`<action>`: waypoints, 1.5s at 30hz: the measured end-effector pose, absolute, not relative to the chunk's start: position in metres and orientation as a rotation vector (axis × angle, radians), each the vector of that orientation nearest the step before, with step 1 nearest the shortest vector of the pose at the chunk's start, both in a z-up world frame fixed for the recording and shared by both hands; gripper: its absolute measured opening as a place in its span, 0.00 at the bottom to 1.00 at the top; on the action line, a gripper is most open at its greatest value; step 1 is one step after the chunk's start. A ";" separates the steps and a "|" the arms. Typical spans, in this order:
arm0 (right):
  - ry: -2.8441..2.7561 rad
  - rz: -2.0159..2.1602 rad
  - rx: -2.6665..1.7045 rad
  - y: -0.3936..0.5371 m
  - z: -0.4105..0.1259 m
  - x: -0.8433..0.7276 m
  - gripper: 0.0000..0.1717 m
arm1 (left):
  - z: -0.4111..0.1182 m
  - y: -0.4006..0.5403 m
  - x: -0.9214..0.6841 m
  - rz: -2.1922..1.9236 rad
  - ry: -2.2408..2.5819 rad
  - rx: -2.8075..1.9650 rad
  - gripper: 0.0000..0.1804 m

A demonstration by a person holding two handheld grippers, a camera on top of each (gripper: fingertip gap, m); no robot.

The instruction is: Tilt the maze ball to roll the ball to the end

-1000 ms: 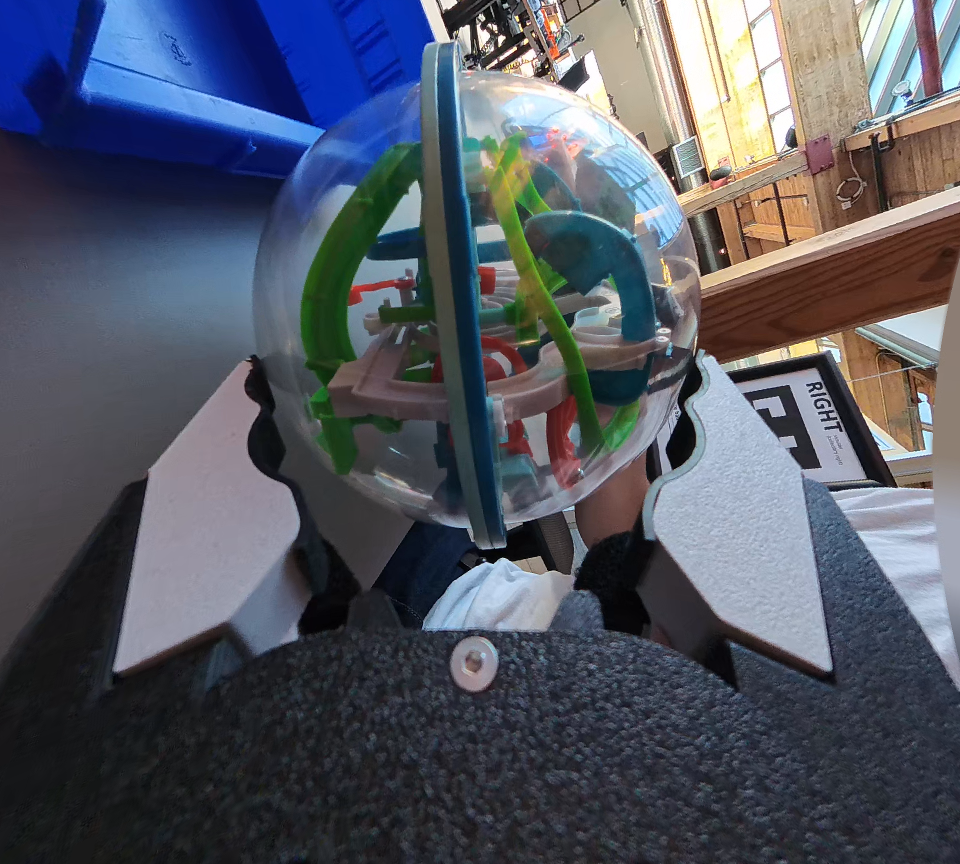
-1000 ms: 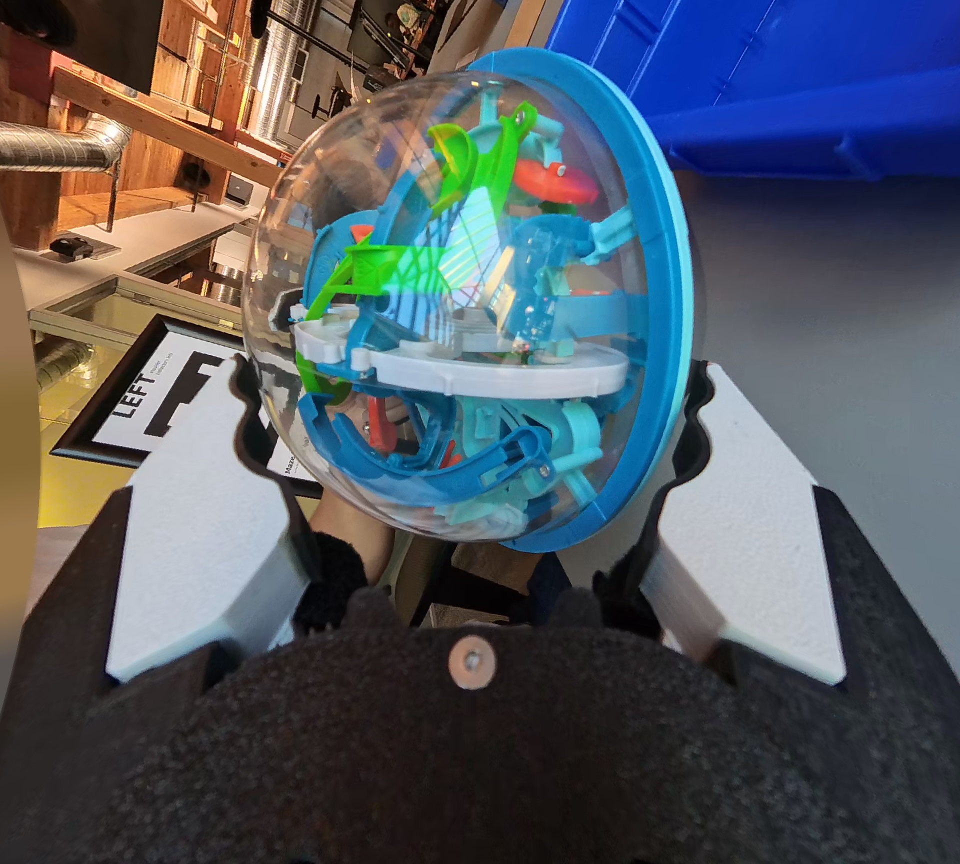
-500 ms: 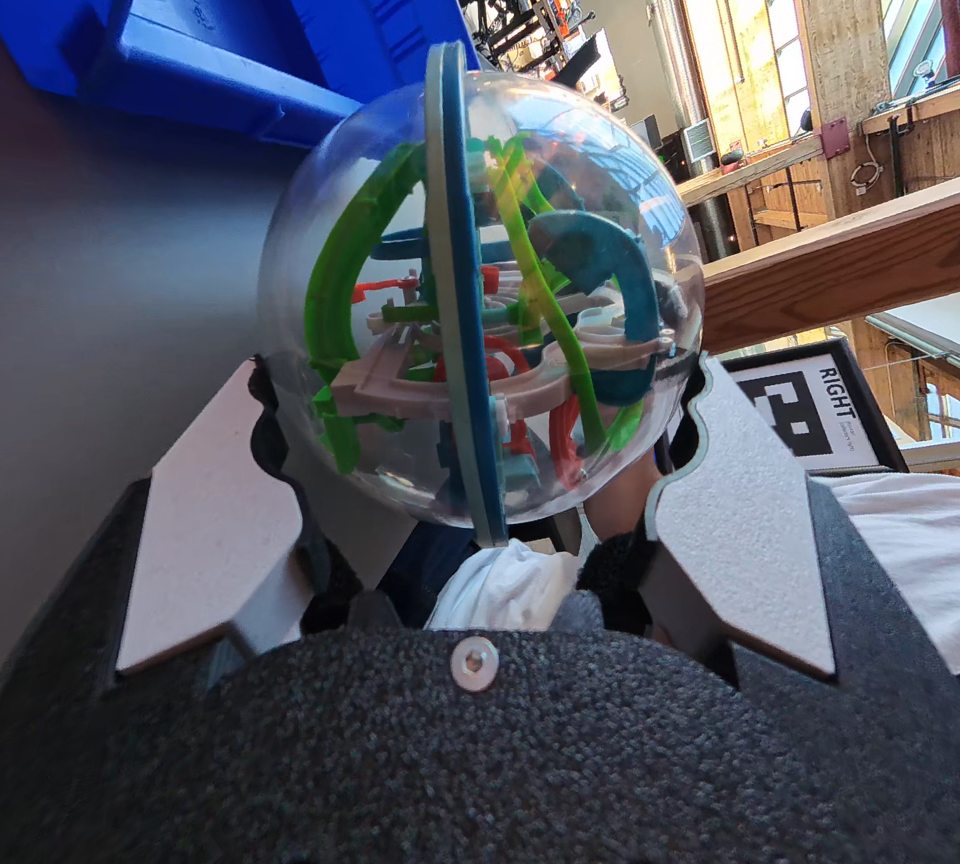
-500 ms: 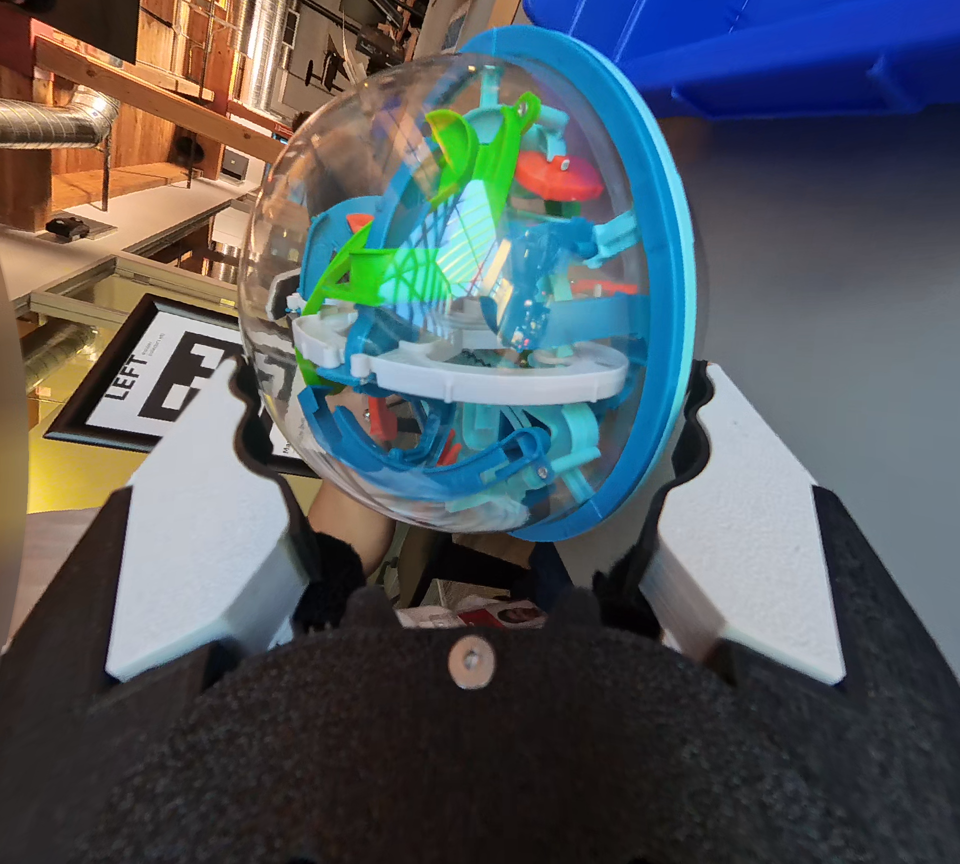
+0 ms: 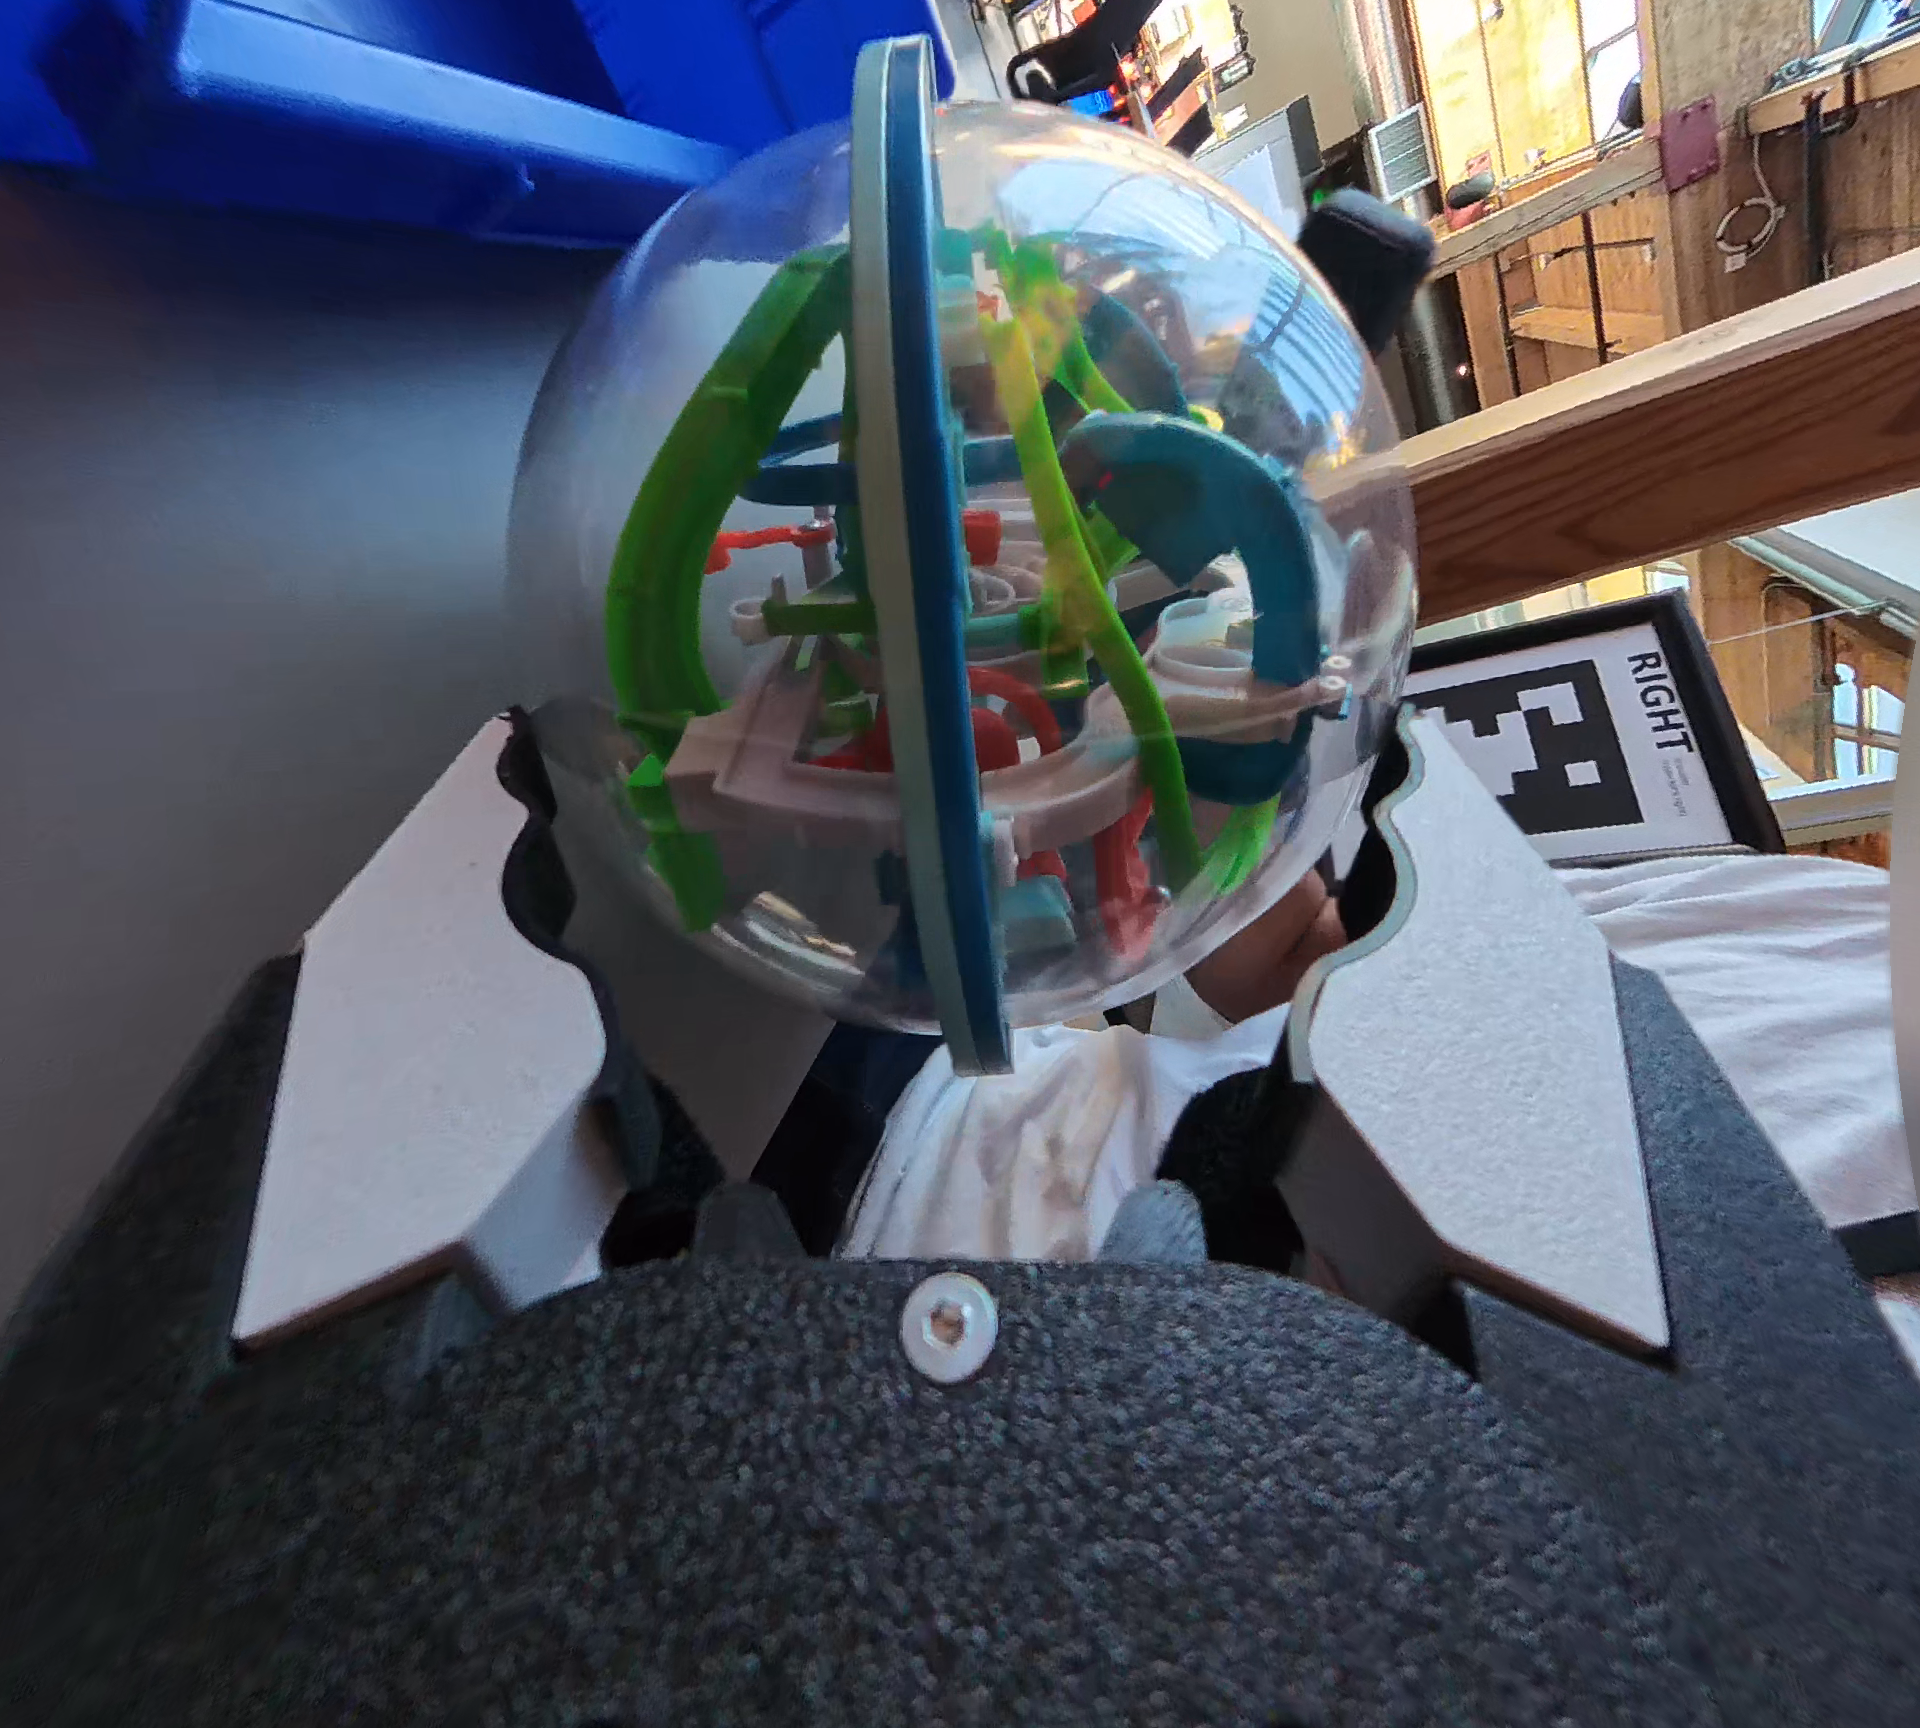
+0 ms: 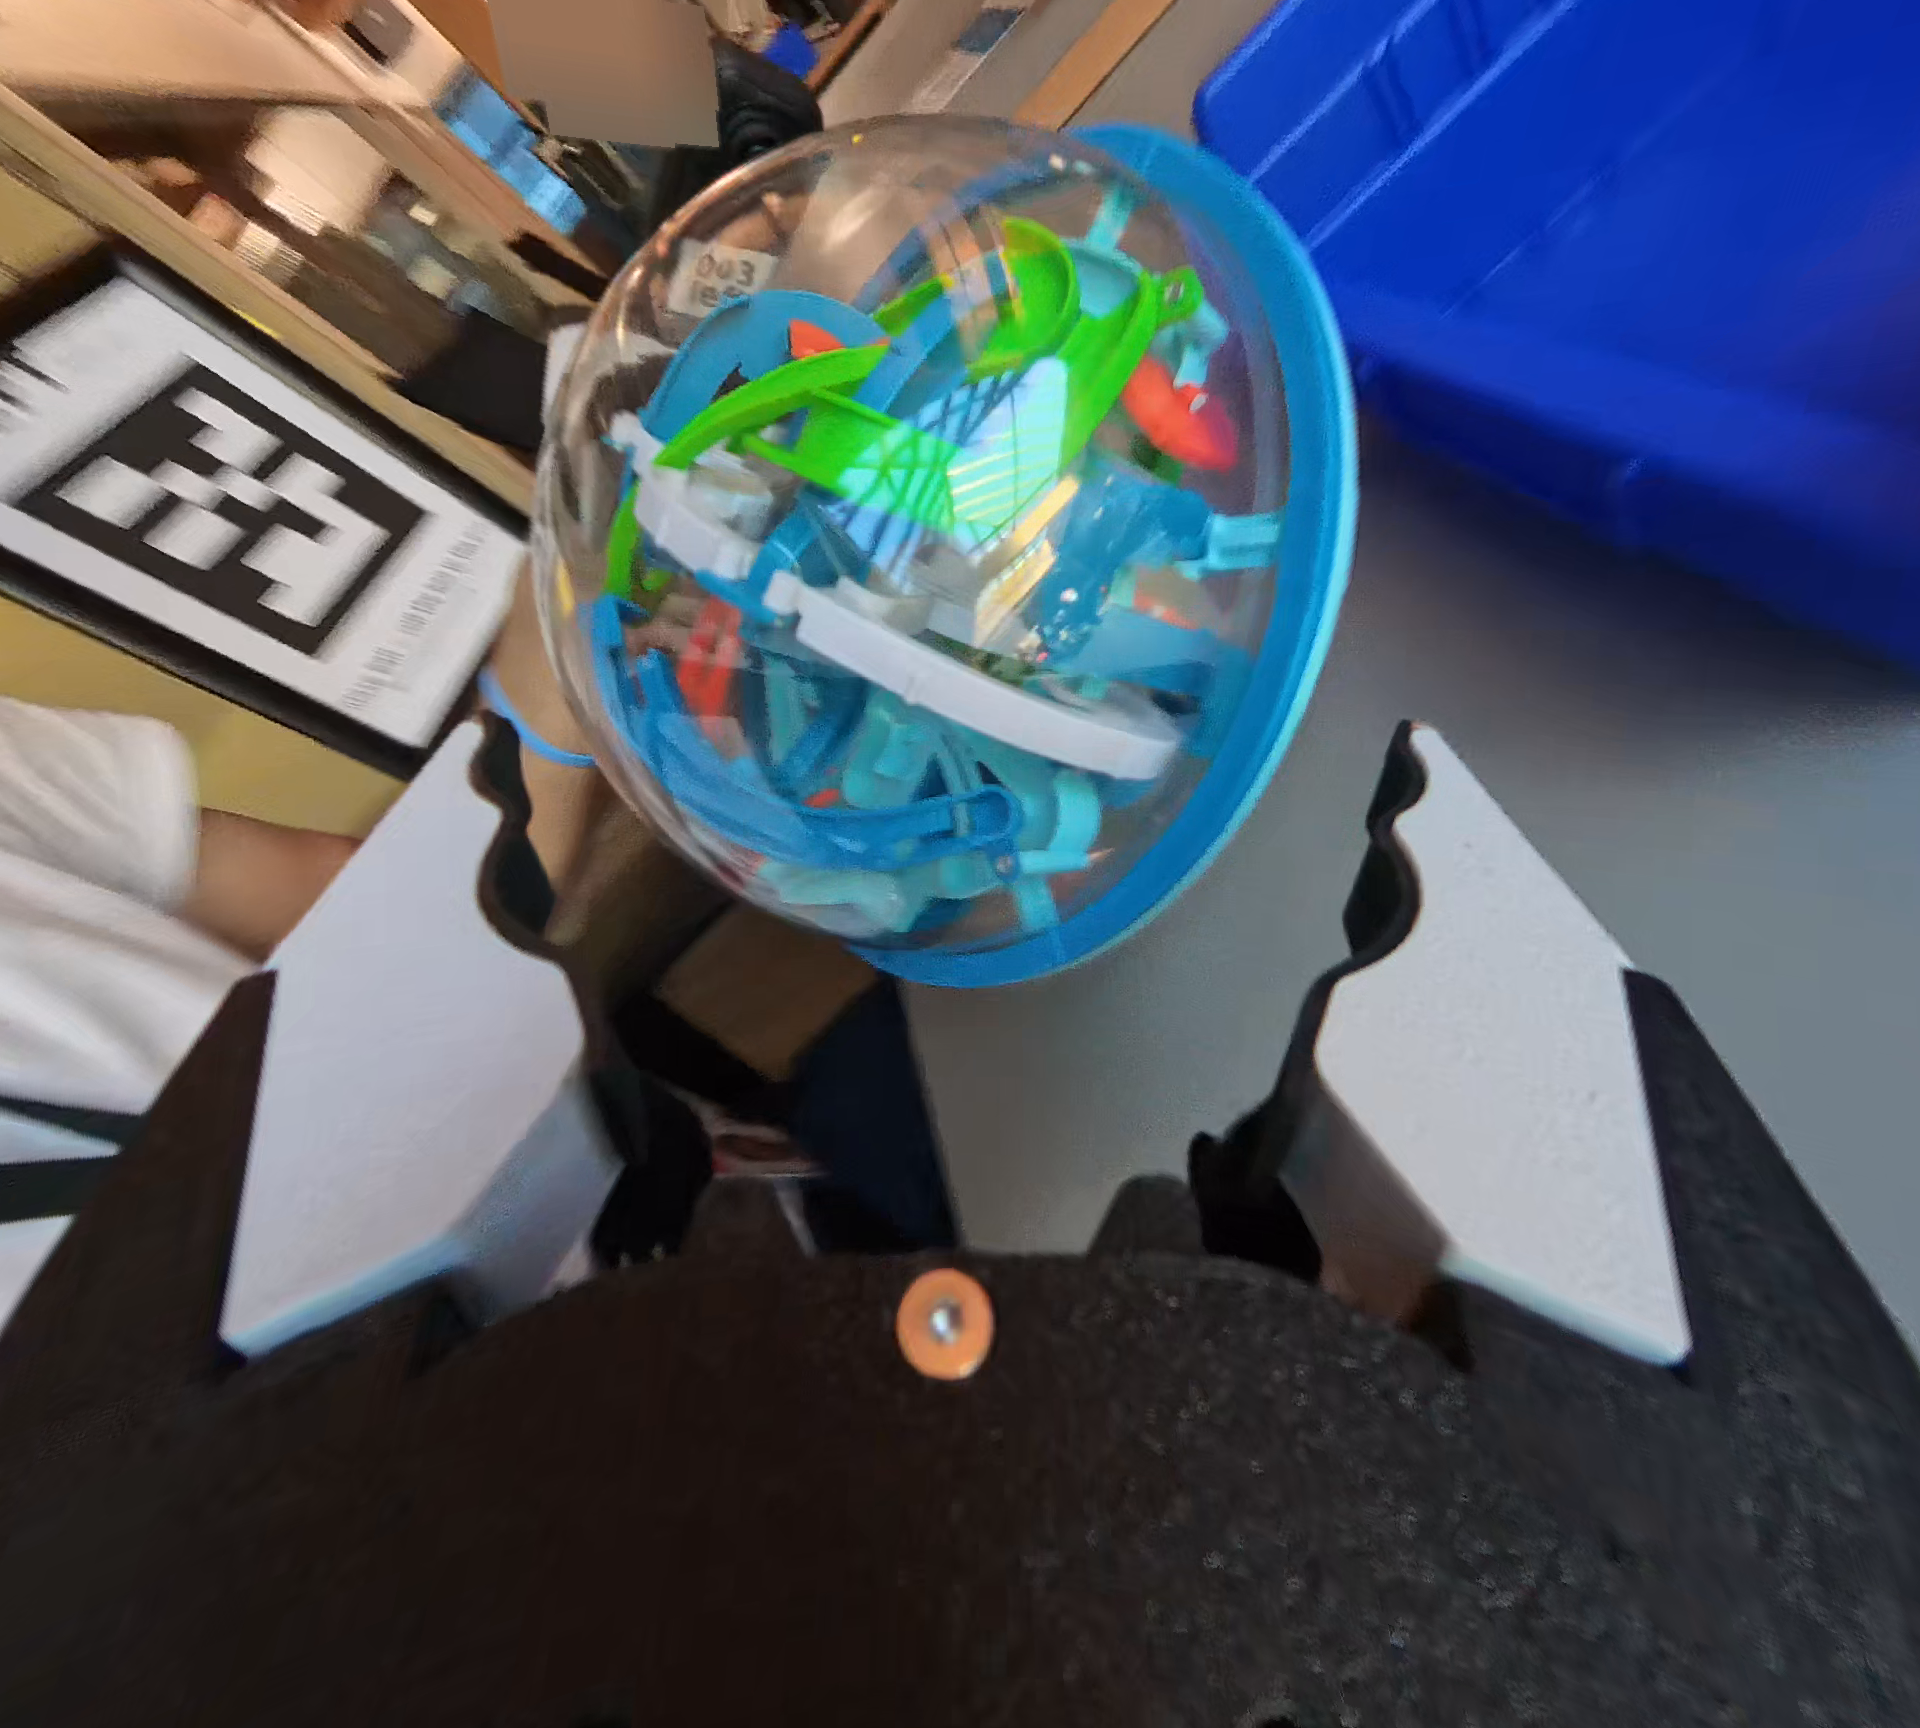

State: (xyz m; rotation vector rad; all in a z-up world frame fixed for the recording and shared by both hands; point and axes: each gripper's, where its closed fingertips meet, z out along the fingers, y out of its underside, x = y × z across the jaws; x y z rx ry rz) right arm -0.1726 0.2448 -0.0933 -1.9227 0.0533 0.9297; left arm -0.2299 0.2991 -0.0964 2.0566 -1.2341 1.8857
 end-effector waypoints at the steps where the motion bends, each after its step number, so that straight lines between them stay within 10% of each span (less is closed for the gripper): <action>1: -0.012 0.820 -1.920 0.244 -0.093 -0.171 0.90 | -0.097 0.301 -0.230 1.890 -1.210 2.053 0.83; 45: 0.018 0.738 -1.927 0.259 -0.124 -0.191 0.89 | -0.091 0.310 -0.217 1.780 -1.101 2.191 0.82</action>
